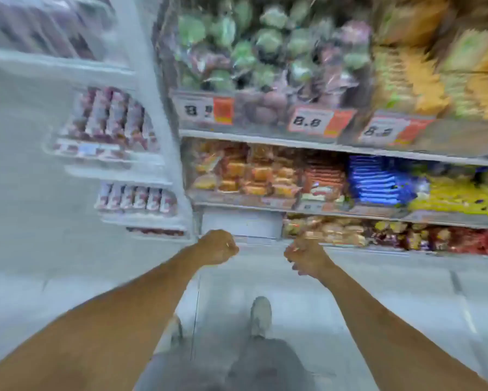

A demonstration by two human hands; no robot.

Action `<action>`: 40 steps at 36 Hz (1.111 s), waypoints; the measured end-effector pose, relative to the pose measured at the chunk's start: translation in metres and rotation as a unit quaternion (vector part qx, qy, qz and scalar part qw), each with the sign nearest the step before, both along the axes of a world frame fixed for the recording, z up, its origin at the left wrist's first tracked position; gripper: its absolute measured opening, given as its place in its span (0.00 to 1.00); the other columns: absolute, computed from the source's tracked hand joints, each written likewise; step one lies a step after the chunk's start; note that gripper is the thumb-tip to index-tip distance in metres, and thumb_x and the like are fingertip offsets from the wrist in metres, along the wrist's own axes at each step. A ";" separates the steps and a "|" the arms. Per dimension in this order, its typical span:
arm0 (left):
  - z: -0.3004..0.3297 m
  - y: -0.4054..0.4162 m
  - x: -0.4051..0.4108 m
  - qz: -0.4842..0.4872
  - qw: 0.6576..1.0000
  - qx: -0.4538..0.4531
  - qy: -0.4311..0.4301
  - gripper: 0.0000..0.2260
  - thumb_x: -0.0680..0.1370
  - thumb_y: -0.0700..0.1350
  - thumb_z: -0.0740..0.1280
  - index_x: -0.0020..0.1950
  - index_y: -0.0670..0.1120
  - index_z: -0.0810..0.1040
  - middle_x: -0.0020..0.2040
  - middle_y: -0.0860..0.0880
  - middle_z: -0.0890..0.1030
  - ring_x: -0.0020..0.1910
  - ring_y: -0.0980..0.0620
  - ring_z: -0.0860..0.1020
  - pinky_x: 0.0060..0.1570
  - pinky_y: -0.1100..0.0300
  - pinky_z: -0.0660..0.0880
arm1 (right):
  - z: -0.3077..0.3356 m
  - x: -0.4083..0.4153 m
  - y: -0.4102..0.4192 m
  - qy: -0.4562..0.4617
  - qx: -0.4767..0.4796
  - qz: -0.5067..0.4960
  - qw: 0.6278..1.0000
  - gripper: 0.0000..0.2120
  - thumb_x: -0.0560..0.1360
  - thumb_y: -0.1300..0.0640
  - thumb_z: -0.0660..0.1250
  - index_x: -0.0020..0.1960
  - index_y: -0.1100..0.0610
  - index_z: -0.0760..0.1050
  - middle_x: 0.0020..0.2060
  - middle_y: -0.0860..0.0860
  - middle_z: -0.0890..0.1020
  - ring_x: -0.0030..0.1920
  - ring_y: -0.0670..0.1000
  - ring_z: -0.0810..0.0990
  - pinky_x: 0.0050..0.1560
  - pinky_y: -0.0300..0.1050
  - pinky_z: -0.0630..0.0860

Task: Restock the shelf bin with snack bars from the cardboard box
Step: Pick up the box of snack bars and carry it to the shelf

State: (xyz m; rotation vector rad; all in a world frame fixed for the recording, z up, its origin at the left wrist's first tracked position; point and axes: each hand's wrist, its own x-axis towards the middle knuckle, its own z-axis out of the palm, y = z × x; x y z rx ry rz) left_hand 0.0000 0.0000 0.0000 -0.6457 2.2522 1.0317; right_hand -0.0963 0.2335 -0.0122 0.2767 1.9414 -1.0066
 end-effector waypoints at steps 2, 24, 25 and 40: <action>-0.025 -0.016 0.051 0.065 0.996 0.007 -0.067 0.12 0.81 0.49 0.67 0.58 0.43 0.83 0.55 0.45 0.81 0.60 0.45 0.79 0.57 0.56 0.76 | -0.034 0.018 -0.020 0.005 0.066 0.093 0.993 0.05 0.75 0.60 0.73 0.46 0.57 0.76 0.37 0.57 0.80 0.31 0.54 0.76 0.31 0.41 0.72; -0.093 -0.055 0.480 0.798 0.595 0.098 -0.007 0.10 0.79 0.50 0.67 0.53 0.45 0.82 0.51 0.47 0.83 0.51 0.47 0.81 0.54 0.56 0.78 | -0.089 0.311 -0.393 0.126 0.092 0.823 0.546 0.04 0.70 0.52 0.69 0.37 0.51 0.78 0.35 0.50 0.82 0.38 0.53 0.78 0.41 0.47 0.74; -0.093 -0.051 0.494 0.816 0.568 0.105 -0.009 0.10 0.79 0.50 0.67 0.53 0.45 0.82 0.52 0.46 0.83 0.53 0.46 0.81 0.55 0.55 0.78 | -0.082 0.335 -0.406 0.124 0.094 0.838 0.522 0.05 0.71 0.54 0.69 0.37 0.51 0.78 0.35 0.50 0.82 0.36 0.52 0.78 0.39 0.45 0.74; -0.072 -0.025 0.656 0.960 0.240 0.137 0.052 0.07 0.79 0.51 0.66 0.49 0.48 0.80 0.45 0.50 0.84 0.44 0.51 0.80 0.44 0.59 0.75 | -0.059 0.649 -0.512 0.113 0.026 0.976 0.182 0.09 0.75 0.60 0.65 0.37 0.53 0.78 0.35 0.49 0.81 0.36 0.51 0.77 0.40 0.42 0.73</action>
